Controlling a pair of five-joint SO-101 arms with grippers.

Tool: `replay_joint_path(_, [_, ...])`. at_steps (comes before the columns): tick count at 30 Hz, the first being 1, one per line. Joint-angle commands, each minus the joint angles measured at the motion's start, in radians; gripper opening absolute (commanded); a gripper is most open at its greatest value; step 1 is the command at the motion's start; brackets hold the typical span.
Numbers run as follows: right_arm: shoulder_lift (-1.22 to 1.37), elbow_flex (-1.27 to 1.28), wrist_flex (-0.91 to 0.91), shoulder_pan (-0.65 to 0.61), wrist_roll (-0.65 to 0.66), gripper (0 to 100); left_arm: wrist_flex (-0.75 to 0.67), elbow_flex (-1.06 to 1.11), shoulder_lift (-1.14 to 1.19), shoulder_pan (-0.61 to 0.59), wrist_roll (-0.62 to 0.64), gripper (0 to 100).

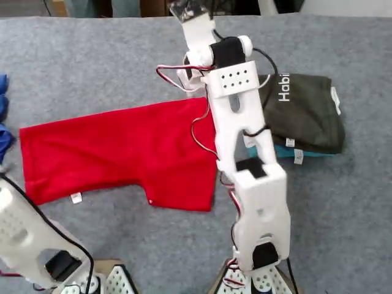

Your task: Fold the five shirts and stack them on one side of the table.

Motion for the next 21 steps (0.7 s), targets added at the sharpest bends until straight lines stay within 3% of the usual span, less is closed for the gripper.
replay_joint_path(1, [-0.127, 0.208, -0.063, -0.005, 0.006, 1.5, 0.0, 0.334, -0.239, 0.07, 0.025, 3])
replay_joint_path(4, [-0.128, 0.272, -0.126, -0.002, 0.006, 1.5, -0.021, 0.572, -0.347, 0.163, 0.025, 3])
replay_joint_path(11, [-0.015, 0.378, -0.238, 0.011, 0.005, 1.5, -0.288, 1.053, -0.427, 0.292, 0.072, 3])
replay_joint_path(21, [0.234, 0.252, -0.265, 0.115, 0.005, 1.5, -0.382, 1.274, -0.425, 0.245, 0.072, 3])
